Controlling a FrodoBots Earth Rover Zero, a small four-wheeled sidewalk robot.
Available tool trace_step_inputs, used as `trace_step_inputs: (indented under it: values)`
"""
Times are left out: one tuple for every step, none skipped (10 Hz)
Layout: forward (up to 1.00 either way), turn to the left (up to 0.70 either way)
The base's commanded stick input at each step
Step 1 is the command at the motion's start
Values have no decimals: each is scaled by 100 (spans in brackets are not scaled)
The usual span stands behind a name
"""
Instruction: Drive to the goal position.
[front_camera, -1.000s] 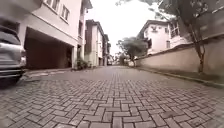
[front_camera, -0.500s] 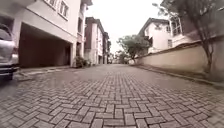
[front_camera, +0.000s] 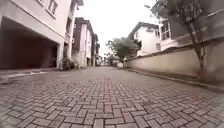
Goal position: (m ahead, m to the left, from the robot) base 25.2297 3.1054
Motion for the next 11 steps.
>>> trace_step_inputs:
  values:
    - [70,-11]
    - [70,-9]
    - [70,-6]
    - [70,-3]
    - [70,-1]
    - [70,0]
    - [70,0]
    - [70,0]
    - [70,0]
    - [70,0]
    - [70,0]
